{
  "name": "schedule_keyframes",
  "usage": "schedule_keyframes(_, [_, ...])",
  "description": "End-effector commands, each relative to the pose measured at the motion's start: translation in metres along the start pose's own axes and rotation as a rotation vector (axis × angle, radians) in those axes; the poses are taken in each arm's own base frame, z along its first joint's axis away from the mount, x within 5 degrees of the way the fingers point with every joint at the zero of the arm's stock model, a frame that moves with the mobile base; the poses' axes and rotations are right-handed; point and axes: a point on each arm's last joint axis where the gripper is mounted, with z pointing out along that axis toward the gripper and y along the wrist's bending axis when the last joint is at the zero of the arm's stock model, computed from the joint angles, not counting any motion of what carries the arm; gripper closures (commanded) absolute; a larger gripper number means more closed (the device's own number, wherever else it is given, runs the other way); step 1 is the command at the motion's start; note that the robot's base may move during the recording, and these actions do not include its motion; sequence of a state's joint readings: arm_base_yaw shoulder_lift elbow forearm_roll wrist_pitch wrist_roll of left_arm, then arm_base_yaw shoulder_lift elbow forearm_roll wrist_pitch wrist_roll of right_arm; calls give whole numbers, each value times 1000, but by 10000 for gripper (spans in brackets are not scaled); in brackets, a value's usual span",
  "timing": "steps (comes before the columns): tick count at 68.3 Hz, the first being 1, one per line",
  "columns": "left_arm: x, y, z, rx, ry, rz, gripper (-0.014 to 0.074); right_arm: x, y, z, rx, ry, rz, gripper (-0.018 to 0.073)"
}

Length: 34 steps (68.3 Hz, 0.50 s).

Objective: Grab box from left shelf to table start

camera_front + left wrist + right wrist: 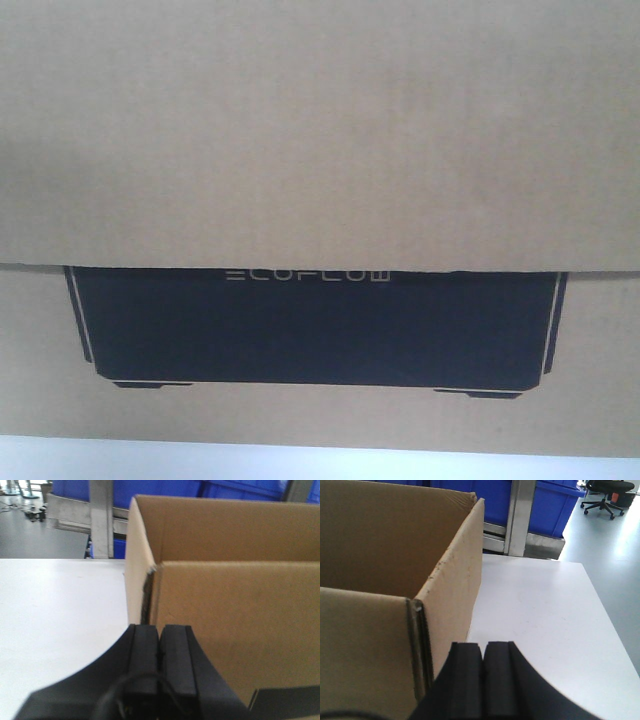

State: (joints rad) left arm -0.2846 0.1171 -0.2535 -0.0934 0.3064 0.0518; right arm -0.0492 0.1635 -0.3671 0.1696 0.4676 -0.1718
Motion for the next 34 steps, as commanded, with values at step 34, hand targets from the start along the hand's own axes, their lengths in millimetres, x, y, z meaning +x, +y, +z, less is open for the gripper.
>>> schedule_keyframes(34, [55, 17, 3, -236, -201, 10, 688, -16, -1, -2, 15, -104, 0, 502])
